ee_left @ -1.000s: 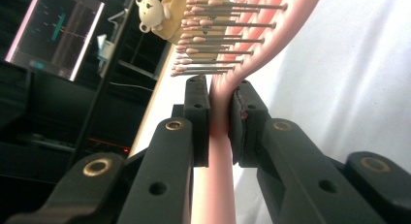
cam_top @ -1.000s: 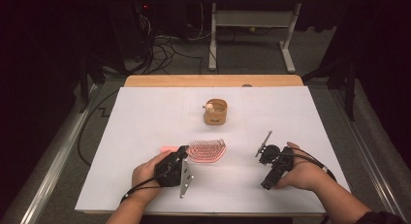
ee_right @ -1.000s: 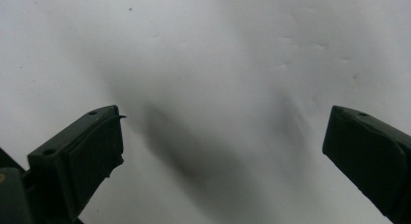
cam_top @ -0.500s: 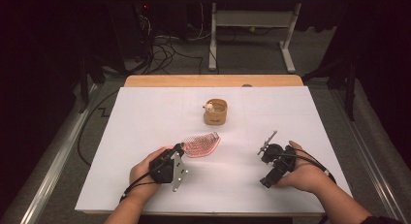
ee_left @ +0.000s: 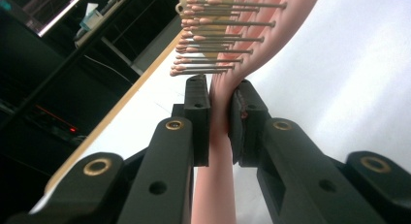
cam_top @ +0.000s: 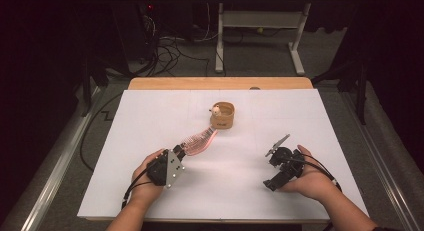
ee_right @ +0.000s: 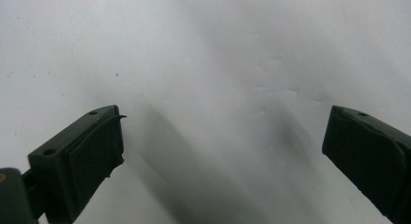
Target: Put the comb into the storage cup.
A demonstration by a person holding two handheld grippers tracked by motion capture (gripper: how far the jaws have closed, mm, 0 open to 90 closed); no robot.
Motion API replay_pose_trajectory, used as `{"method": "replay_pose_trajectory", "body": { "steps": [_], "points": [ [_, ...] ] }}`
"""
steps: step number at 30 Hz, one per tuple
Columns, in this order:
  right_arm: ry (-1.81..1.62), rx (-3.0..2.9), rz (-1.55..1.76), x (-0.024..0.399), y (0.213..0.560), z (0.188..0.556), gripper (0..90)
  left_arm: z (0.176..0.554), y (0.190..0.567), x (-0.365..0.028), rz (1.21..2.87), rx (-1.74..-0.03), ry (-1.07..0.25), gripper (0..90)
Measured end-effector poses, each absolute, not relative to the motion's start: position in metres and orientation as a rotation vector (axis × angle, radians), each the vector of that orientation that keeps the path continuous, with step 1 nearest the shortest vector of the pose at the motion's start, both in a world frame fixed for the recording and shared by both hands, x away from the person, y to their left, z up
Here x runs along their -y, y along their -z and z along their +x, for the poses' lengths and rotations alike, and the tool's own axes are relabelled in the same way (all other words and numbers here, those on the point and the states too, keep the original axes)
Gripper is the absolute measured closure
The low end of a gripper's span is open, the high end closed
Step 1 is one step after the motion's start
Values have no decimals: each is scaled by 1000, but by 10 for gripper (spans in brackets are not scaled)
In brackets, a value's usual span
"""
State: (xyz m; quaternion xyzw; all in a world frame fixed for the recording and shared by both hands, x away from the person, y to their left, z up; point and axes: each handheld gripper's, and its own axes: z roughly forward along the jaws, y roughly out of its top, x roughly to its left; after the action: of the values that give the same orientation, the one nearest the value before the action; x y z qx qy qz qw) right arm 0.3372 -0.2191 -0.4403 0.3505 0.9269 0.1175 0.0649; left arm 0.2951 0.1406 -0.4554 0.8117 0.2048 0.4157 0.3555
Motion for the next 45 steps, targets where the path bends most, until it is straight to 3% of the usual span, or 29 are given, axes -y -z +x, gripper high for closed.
{"method": "replay_pose_trajectory", "body": {
  "steps": [18,45],
  "points": [
    [-569,-2670,1137,229,451,332,6,305,450,-164,1931,-691,-818,805],
    [-1005,-2378,1259,242,468,325,5,305,448,-167,1852,-711,-688,805]
  ]
}}
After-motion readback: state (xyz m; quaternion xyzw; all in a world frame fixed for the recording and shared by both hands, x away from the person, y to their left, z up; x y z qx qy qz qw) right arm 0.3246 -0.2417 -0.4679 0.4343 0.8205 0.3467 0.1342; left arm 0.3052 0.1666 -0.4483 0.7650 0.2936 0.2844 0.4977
